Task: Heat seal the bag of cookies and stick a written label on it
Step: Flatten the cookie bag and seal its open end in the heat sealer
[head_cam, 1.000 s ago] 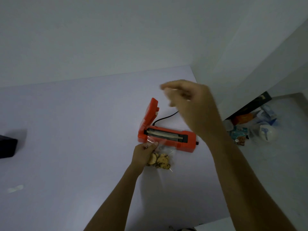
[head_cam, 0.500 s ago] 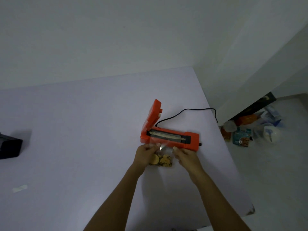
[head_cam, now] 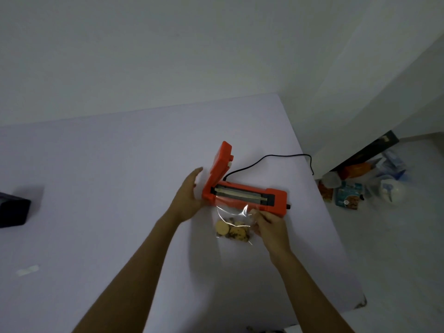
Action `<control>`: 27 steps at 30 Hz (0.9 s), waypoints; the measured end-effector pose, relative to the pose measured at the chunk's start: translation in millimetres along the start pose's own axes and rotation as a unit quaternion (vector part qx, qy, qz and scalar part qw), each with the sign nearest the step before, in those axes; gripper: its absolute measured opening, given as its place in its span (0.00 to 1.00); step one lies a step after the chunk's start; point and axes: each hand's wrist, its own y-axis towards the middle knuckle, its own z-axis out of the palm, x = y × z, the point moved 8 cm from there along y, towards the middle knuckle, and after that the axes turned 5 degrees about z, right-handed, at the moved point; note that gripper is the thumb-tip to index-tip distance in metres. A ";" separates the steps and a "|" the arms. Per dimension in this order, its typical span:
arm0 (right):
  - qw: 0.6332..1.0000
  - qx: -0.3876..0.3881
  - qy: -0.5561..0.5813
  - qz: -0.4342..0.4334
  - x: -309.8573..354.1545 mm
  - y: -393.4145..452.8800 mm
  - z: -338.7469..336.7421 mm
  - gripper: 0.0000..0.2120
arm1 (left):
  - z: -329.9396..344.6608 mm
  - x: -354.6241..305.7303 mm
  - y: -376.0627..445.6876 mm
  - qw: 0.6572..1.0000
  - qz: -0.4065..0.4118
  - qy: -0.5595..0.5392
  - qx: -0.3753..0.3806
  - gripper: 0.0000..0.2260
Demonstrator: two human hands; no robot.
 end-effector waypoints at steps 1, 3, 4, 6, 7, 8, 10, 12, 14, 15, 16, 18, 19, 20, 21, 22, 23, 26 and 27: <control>1.000 -0.008 -0.005 -0.008 2.1 -0.4 -1.5 0.07 | 2.6 -4.3 6.4 0.998 0.017 0.032 0.047 0.41; 1.000 -0.016 -0.013 -0.015 4.6 0.1 -3.3 0.08 | 8.6 -9.5 12.8 0.990 0.034 0.082 0.109 0.36; 1.000 -0.017 -0.018 -0.017 5.8 -0.1 -3.0 0.08 | 9.6 -11.1 14.3 0.988 0.035 0.091 0.119 0.32; 0.999 -0.018 -0.032 -0.030 9.6 -0.7 -2.3 0.09 | 9.1 -12.6 16.6 0.988 0.034 0.098 0.115 0.28; 0.998 -0.023 -0.041 -0.041 12.3 -1.4 -2.3 0.09 | 8.3 -13.3 16.9 0.988 0.033 0.104 0.113 0.27; 0.997 -0.029 -0.051 -0.051 15.2 -1.9 -2.6 0.08 | 7.8 -13.1 17.6 0.987 0.034 0.109 0.115 0.27; 0.994 -0.043 -0.073 -0.067 20.6 -2.3 -4.1 0.09 | 7.6 -13.6 18.7 0.986 0.038 0.114 0.118 0.27; 0.991 -0.062 -0.092 -0.079 26.8 -2.5 -5.8 0.10 | 7.6 -13.9 18.9 0.985 0.040 0.117 0.117 0.28; 0.988 -0.073 -0.101 -0.092 34.0 -4.2 -5.8 0.11 | 6.7 -15.1 19.0 0.985 0.040 0.120 0.115 0.28; 0.987 -0.075 -0.102 -0.101 37.9 -5.6 -4.7 0.11 | 6.3 -15.3 19.2 0.985 0.039 0.121 0.115 0.28; 0.986 -0.075 -0.105 -0.109 41.3 -7.2 -3.1 0.11 | 6.3 -16.0 19.3 0.985 0.039 0.122 0.117 0.29; 0.983 -0.073 -0.115 -0.124 48.2 -12.1 1.3 0.10 | 6.4 -18.1 18.6 0.984 0.042 0.125 0.120 0.29; 0.982 -0.072 -0.119 -0.131 50.8 -14.1 3.8 0.10 | 6.4 -18.0 18.4 0.984 0.041 0.126 0.119 0.29; 0.980 -0.071 -0.124 -0.137 53.1 -15.8 6.0 0.10 | 6.6 -18.6 18.1 0.984 0.040 0.127 0.118 0.29; 0.979 -0.071 -0.129 -0.141 55.5 -17.7 7.4 0.10 | 6.6 -18.9 17.9 0.984 0.040 0.128 0.117 0.29; 0.978 -0.072 -0.133 -0.145 57.6 -19.2 8.6 0.10 | 6.8 -18.9 18.2 0.984 0.040 0.128 0.117 0.28; 0.977 -0.071 -0.136 -0.150 60.1 -21.2 9.5 0.10 | 6.6 -18.1 18.7 0.984 0.038 0.128 0.117 0.28; 0.972 -0.072 -0.144 -0.170 67.0 -27.9 12.4 0.09 | 7.2 -15.3 19.6 0.983 0.033 0.131 0.120 0.28; 0.971 -0.075 -0.144 -0.175 68.7 -30.7 12.9 0.08 | 7.5 -14.4 20.1 0.983 0.034 0.133 0.122 0.28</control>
